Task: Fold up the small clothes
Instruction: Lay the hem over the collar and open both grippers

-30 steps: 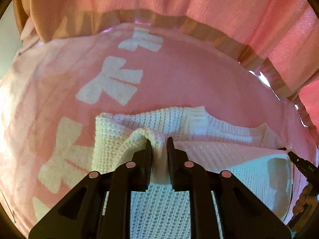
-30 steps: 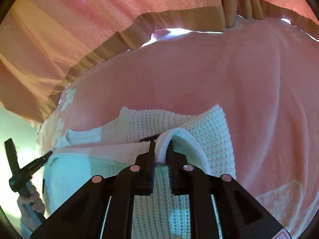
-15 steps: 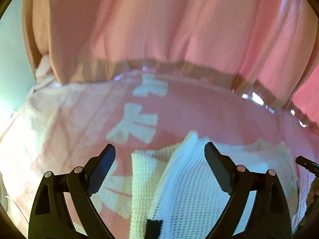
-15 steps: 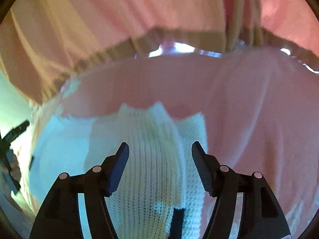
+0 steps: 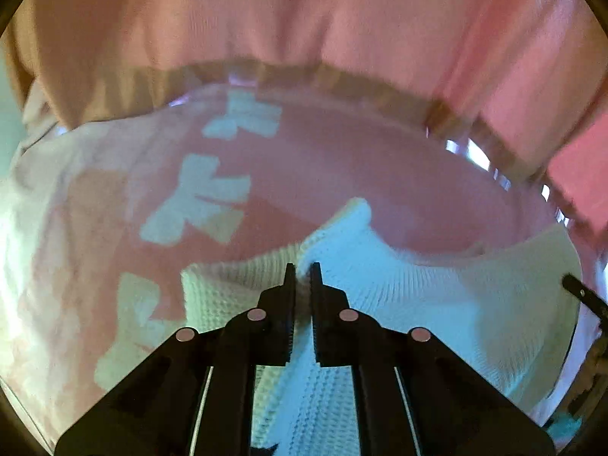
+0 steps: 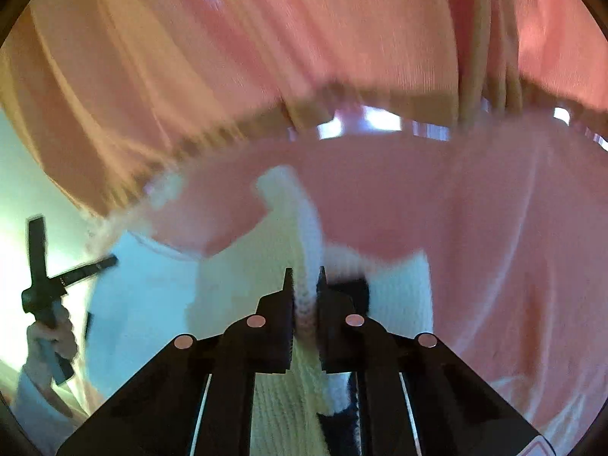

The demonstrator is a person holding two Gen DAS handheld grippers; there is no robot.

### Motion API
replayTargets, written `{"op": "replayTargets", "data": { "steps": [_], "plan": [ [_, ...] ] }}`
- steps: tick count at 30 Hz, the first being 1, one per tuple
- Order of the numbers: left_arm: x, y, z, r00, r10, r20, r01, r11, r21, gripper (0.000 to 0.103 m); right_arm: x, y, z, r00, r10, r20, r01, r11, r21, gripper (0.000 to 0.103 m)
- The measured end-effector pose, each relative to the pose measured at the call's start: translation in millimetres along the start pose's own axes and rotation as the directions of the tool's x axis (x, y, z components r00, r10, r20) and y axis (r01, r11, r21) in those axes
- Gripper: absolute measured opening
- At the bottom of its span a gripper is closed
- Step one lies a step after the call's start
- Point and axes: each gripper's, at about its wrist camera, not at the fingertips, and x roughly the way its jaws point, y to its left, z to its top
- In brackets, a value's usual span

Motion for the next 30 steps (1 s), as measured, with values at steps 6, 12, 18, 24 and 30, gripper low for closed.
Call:
{"op": "replayTargets", "data": {
  "steps": [6, 12, 18, 24, 30],
  "plan": [
    [45.5, 25.5, -7.9, 0.981, 0.134, -0.138, -0.139, 0.99, -0.027, 0.006, 68.0, -58.0, -28.4, 0.966, -0.111, -0.233, 0.143, 0.981, 0.128, 0.008],
    [45.7, 27.8, -7.9, 0.977, 0.158, -0.142, -0.163, 0.986, -0.025, 0.006, 58.5, -49.7, -21.4, 0.973, -0.109, -0.202, 0.129, 0.988, 0.086, 0.009],
    [23.3, 10.3, -9.0, 0.985, 0.14, -0.099, -0.137, 0.99, 0.035, 0.009, 44.3, -38.2, -17.2, 0.97, -0.111, -0.215, 0.129, 0.989, 0.071, 0.023],
    [-23.0, -11.1, -43.5, 0.995, 0.011, -0.097, -0.003, 0.997, 0.075, 0.025, -4.3, -16.9, -53.1, 0.95, -0.064, -0.306, 0.069, 0.998, 0.006, 0.046],
    [-15.2, -16.1, -107.4, 0.98, 0.107, -0.166, -0.068, 0.972, 0.225, 0.026, -18.0, -4.0, -120.3, 0.919, -0.071, -0.388, 0.056, 0.997, -0.05, 0.044]
  ]
}}
